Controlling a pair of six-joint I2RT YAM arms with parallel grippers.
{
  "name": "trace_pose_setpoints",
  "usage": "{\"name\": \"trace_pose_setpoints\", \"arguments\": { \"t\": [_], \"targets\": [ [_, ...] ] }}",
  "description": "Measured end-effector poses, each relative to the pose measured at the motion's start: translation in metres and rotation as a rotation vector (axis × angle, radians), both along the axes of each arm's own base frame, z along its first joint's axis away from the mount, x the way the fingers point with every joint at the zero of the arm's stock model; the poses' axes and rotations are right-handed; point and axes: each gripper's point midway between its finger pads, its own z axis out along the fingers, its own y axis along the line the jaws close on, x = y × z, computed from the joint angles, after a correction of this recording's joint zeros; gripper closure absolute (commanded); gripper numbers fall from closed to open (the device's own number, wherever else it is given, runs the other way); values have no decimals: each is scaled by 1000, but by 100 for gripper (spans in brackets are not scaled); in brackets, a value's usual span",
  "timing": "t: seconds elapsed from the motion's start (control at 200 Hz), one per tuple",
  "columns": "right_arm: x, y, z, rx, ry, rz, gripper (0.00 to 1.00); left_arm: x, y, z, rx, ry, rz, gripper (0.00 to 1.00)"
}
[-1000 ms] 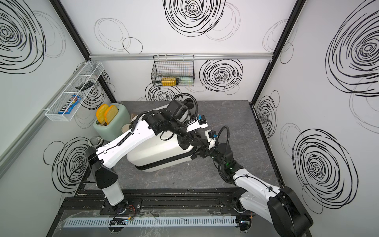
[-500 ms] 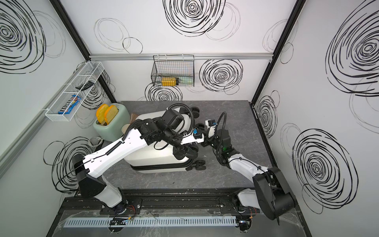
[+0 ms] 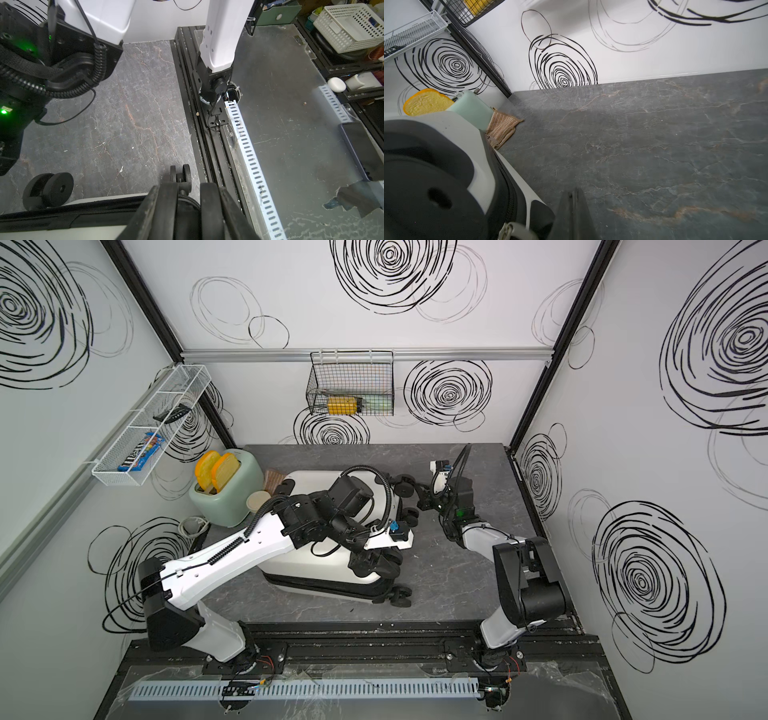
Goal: Open the suitcase zippers
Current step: Unzip the zipper on the suitcase, then place the suitcase at the center of the board, then open the suitcase at the center of the board.
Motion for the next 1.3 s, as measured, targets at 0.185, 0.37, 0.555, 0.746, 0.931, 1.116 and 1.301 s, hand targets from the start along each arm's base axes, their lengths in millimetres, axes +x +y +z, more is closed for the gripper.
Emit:
{"name": "trace_pose_setpoints", "arguments": {
  "t": [0.185, 0.37, 0.555, 0.746, 0.931, 1.116, 1.301],
  "targets": [
    [-35, -7, 13, -13, -45, 15, 53, 15, -3, -1, 2, -29, 70, 42],
    [-76, -7, 49, -25, -173, 76, 42, 54, 6, 3, -14, -12, 227, 17],
    [-116, 5, 86, -26, -293, 214, 33, 83, 32, 26, -81, -21, 361, 14],
    [-178, 42, 91, -77, -385, 526, 26, 91, 73, 47, -172, -29, 503, 11],
    [-245, 82, 68, -155, -405, 805, 23, 93, 109, 46, -224, -27, 619, 10],
    [-256, 87, 45, -252, -376, 849, 22, 91, 125, 36, -236, -7, 671, 10],
    [-254, 82, 38, -341, -368, 844, 24, 90, 126, 36, -246, 0, 671, 10]
  ]
}}
